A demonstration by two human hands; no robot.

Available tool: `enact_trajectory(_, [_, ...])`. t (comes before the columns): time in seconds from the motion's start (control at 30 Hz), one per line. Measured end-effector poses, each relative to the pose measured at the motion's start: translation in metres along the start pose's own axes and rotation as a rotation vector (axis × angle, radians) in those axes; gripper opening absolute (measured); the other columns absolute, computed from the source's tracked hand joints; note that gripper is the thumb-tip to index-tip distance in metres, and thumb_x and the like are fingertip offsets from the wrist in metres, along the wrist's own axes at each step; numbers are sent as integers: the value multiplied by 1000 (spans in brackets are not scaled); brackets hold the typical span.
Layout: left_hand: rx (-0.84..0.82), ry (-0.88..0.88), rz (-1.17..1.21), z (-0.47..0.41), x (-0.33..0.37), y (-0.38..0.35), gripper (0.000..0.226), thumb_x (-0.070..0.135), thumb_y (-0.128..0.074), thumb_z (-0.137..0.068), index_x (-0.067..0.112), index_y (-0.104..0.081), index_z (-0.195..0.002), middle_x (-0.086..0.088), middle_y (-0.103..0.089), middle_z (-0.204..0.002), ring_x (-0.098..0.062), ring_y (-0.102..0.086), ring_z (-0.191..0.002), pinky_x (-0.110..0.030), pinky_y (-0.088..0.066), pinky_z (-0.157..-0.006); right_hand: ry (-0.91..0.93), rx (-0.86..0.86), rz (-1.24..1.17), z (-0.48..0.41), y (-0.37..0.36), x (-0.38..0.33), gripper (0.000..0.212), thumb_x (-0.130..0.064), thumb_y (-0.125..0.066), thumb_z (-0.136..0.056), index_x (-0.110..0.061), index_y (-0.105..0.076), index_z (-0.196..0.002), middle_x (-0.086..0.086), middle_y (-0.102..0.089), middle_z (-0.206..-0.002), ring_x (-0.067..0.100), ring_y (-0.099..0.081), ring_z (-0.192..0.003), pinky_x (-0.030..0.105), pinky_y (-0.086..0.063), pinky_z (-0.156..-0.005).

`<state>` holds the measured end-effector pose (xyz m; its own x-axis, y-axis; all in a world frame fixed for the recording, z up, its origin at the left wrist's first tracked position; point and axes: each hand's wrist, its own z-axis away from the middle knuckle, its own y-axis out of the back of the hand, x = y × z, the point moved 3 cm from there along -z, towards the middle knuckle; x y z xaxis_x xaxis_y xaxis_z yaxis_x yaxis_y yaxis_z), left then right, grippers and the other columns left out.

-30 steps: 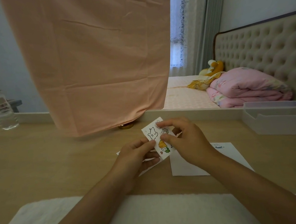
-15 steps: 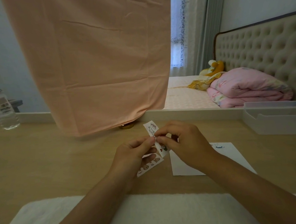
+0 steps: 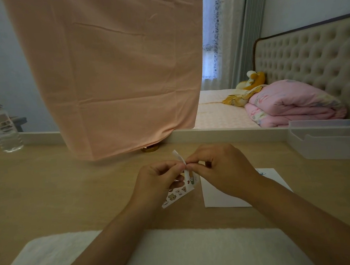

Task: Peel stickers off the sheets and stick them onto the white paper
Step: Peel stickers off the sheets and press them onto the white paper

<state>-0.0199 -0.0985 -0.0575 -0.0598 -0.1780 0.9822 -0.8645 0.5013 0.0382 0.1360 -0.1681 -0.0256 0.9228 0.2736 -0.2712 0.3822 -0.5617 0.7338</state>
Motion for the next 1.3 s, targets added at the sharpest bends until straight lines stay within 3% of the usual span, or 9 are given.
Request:
enact_trajectory(0.33, [-13,40,143,3,0,-7,16,15,-64,-95,7,-77,-93,-12,-77,-91,-23,-72,-86,-32,-59,-79,62,96,73,3,1,-4,19,-36,-59,-95,-28,-76,-101,-16,-71,-92,-16,-47,-68,10,-36,-63])
enact_trajectory(0.43, [-9,77,219,3,-1,-9,18,16,-62,-96,5,-76,-92,-17,-75,-92,-22,-71,-83,-37,-60,-80,103,120,75,3,0,-5,26,-39,-56,-95,-27,-76,-106,-12,-71,-95,-7,-47,-68,11,-39,-62])
enact_trajectory(0.53, [2,72,210,2,-1,-9,19,19,-63,-96,7,-77,-90,-15,-76,-90,-21,-72,-82,-38,-61,-80,143,141,91,4,-1,-6,29,-40,-55,-95,-26,-79,-103,-10,-70,-93,2,-58,-72,17,-46,-59])
enact_trajectory(0.83, [39,25,131,1,-3,-5,18,17,-62,-97,10,-79,-97,-8,-77,-91,-20,-73,-88,-35,-61,-84,20,180,4,3,-4,-5,30,-47,-55,-92,-30,-79,-96,-16,-73,-89,-11,-48,-64,18,-45,-59])
enact_trajectory(0.93, [42,16,136,0,-4,-7,17,17,-63,-96,11,-79,-97,-9,-76,-91,-19,-73,-86,-34,-61,-83,-9,179,5,3,-6,-3,18,-39,-62,-92,-30,-77,-94,-17,-70,-86,-5,-50,-63,24,-48,-58])
enact_trajectory(1.13, [18,34,214,0,-6,-11,21,15,-58,-99,7,-75,-91,-11,-75,-89,-18,-72,-82,-34,-61,-81,-39,99,-16,4,-8,-2,20,-43,-60,-96,-33,-72,-108,-19,-63,-99,-9,-51,-72,17,-44,-66])
enact_trajectory(1.3, [-12,93,320,-1,-6,-13,29,24,-53,-102,1,-70,-106,-17,-76,-98,-26,-74,-87,-37,-61,-81,-8,114,-3,5,-9,-1,18,-32,-67,-94,-29,-75,-110,-15,-63,-102,-4,-50,-75,15,-43,-64])
